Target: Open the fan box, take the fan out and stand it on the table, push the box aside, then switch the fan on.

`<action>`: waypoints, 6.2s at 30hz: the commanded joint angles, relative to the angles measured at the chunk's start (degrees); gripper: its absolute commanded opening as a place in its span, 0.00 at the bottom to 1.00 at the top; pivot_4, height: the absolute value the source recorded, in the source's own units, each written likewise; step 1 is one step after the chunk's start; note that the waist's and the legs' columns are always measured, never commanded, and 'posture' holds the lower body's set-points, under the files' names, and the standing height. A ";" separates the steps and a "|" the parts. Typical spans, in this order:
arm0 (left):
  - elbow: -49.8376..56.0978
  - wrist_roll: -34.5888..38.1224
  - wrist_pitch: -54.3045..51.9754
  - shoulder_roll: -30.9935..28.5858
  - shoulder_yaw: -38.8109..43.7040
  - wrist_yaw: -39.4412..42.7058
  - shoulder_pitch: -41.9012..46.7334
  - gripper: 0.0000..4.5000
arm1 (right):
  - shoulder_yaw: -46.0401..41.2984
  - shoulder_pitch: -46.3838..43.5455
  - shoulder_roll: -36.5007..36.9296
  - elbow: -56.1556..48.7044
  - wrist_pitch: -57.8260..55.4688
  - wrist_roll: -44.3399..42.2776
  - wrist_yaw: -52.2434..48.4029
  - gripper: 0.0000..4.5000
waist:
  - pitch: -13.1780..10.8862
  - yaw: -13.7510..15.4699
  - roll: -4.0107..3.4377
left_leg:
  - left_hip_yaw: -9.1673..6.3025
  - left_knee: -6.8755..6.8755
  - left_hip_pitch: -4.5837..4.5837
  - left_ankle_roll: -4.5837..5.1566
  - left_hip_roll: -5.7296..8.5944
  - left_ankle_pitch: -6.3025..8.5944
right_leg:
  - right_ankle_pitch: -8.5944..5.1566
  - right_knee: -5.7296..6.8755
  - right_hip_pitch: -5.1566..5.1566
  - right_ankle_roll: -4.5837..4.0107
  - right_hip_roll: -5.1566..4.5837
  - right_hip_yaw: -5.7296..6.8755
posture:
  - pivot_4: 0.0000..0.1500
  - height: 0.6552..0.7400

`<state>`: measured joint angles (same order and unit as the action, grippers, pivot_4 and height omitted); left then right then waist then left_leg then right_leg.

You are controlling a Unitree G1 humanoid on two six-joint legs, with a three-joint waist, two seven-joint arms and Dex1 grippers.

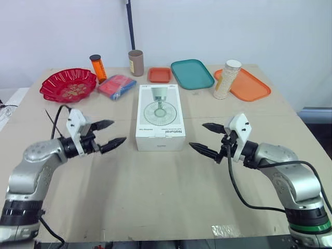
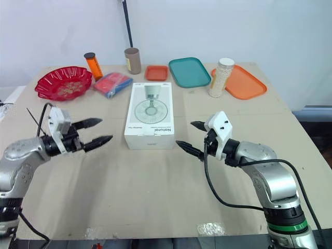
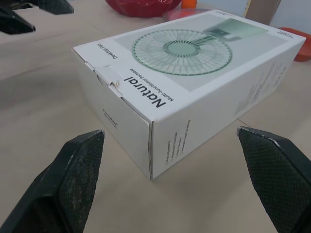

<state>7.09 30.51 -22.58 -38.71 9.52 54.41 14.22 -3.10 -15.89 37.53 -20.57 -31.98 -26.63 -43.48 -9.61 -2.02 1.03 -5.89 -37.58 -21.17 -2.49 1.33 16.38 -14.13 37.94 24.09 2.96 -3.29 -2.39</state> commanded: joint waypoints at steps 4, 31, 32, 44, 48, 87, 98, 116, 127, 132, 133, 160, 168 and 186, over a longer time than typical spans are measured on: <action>-7.43 1.80 2.80 4.53 -3.02 3.65 18.13 0.65 | 4.14 -7.43 -0.59 -1.65 1.16 5.32 3.37 1.00 | 0.02 -0.01 0.01 | 0.01 -0.06 0.03 0.03 0.01 0.01 | 0.01 0.00 -0.05 0.02 -0.01 0.00 | 1.00 1.00; -22.24 -13.38 15.65 13.23 -11.15 -0.65 21.16 0.03 | 21.19 -20.60 -5.80 4.66 4.69 18.60 -0.65 1.00 | 0.03 -0.57 0.05 | -0.07 -0.30 -0.19 0.01 0.04 0.00 | 0.03 0.11 0.13 0.00 0.00 0.06 | 1.00 1.00; -22.17 -13.63 15.68 13.19 -11.15 -0.82 20.98 0.03 | 22.01 -20.79 -5.79 5.59 5.37 19.42 -1.13 1.00 | 0.03 -0.57 0.05 | -0.09 -0.30 -0.19 0.01 0.05 0.00 | 0.03 0.11 0.13 0.00 0.00 0.06 | 1.00 1.00; -23.42 -16.88 16.98 12.55 -12.12 -2.24 19.88 0.03 | 22.31 -24.18 -10.06 15.49 6.47 24.65 -0.14 1.00 | 0.05 -0.61 0.06 | -0.09 -0.31 -0.18 -0.05 0.05 -0.03 | 0.03 0.12 0.13 0.00 -0.01 0.07 | 1.00 1.00; -24.46 -19.27 18.16 12.40 -12.80 -3.31 19.47 0.03 | 21.41 -24.20 -9.83 14.87 6.33 24.13 -1.03 1.00 | 0.07 -0.61 0.05 | -0.09 -0.31 -0.17 -0.04 0.05 -0.03 | 0.04 0.13 0.13 0.00 -0.01 0.07 | 1.00 1.00; -23.41 -19.67 17.46 12.73 -13.37 -1.45 18.63 0.03 | 8.79 -27.12 -14.08 14.04 -10.19 13.38 5.63 1.00 | 0.25 -0.61 0.02 | -0.10 -0.27 -0.12 0.03 0.06 0.02 | 0.06 0.18 0.12 -0.03 -0.03 0.07 | 1.00 1.00; -18.52 -11.93 11.74 12.24 -6.51 -2.51 17.67 0.03 | 0.69 -30.43 -14.26 37.03 -2.44 16.92 16.93 1.00 | 0.25 -0.68 0.03 | -0.05 -0.24 -0.12 0.02 0.04 0.01 | 0.06 0.18 0.13 -0.03 -0.01 0.05 | 1.00 1.00; -27.43 -20.75 16.79 11.96 -8.62 -10.32 15.90 0.03 | 5.67 -33.61 -23.00 51.00 9.00 21.86 16.66 1.00 | 0.24 -1.22 0.02 | 0.04 -0.12 -0.12 -0.24 0.02 -0.13 | 0.06 0.18 0.25 -0.04 0.00 -0.07 | 1.00 1.00; -34.22 -22.90 20.80 16.49 -10.63 -11.64 21.48 0.03 | 9.48 -27.13 -22.02 37.49 4.78 20.94 8.93 1.00 | 0.24 -0.80 0.02 | 0.04 -0.12 -0.16 -0.24 0.06 -0.14 | 0.07 0.17 0.25 -0.02 -0.05 -0.04 | 1.00 1.00; -30.58 -21.98 19.51 15.88 -10.47 -9.63 18.69 0.03 | 10.03 -24.68 -21.98 32.00 1.80 20.54 7.34 1.00 | 0.24 -0.81 0.02 | 0.03 -0.11 -0.18 -0.25 0.04 -0.14 | 0.07 0.17 0.29 -0.03 -0.02 -0.03 | 1.00 1.00; -30.01 -22.10 19.14 15.79 -10.30 -9.78 18.24 0.03 | 9.90 -24.49 -22.02 32.08 1.65 20.90 7.58 1.00 | 0.24 -0.82 0.02 | 0.03 -0.11 -0.18 -0.24 0.04 -0.14 | 0.07 0.17 0.29 -0.02 -0.02 -0.04 | 1.00 1.00; -26.91 -19.57 13.61 12.13 -10.11 -6.88 26.09 0.03 | 0.19 -19.64 -9.48 15.27 -11.34 11.13 3.56 1.00 | 0.24 -1.08 0.03 | 0.04 -0.15 -0.18 -0.03 0.03 -0.02 | 0.08 0.17 0.26 -0.01 0.03 -0.03 | 1.00 1.00; -26.88 -20.10 11.75 10.28 -11.26 -4.42 24.13 0.03 | 4.45 -14.82 -6.17 5.34 -13.03 3.97 -4.98 1.00 | 0.25 -0.75 0.04 | -0.01 -0.20 -0.17 0.02 0.05 0.01 | 0.08 0.17 0.20 -0.01 0.02 -0.02 | 1.00 1.00; -22.12 -20.14 10.17 9.99 -10.75 -6.31 20.42 0.03 | 12.26 -13.63 -5.90 2.98 -9.11 2.18 -10.08 1.00 | 0.28 -0.71 0.06 | -0.01 -0.22 -0.10 0.01 0.04 0.01 | 0.08 0.17 0.16 -0.01 0.01 -0.03 | 1.00 1.00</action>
<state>-15.06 10.75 -11.70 -28.10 -1.24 48.06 35.60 9.48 -29.58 31.21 -14.38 -42.39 -22.89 -52.46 -9.34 -2.74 1.09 -5.90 -37.80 -21.27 -2.48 1.37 16.39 -14.04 38.12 24.25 2.96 -3.28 -2.42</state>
